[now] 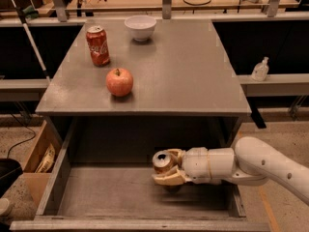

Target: Place orange can into top drawer

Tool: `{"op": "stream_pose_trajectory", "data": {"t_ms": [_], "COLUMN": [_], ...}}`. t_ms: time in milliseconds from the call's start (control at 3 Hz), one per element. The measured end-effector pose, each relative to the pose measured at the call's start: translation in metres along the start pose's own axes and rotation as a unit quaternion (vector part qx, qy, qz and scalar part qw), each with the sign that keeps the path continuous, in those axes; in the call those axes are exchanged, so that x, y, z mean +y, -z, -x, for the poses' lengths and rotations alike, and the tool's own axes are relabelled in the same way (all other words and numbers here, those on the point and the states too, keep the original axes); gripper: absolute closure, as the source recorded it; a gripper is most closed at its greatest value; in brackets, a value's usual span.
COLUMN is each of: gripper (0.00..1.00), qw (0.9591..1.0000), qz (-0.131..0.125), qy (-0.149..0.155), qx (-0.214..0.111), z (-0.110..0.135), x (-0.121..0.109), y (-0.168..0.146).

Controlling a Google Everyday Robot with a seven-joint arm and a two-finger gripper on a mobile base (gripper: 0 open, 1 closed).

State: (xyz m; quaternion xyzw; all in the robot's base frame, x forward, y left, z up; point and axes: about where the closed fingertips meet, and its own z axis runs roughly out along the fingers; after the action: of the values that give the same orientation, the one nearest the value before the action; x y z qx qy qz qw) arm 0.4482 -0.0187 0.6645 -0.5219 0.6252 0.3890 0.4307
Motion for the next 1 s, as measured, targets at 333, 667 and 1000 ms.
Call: {"op": "stream_pose_trajectory", "data": {"t_ms": [333, 667, 1000], "gripper": [0.51, 0.26, 0.05], "qw": [1.0, 1.0, 1.0], "qz": [0.002, 0.003, 0.005], "qy": [0.0, 0.001, 0.001], "qx": [0.0, 0.0, -0.001], "z": [0.0004, 0.001, 0.0015], "x": [0.0006, 0.0015, 0.0022], "y": [-0.0012, -0.0028, -0.0042]}}
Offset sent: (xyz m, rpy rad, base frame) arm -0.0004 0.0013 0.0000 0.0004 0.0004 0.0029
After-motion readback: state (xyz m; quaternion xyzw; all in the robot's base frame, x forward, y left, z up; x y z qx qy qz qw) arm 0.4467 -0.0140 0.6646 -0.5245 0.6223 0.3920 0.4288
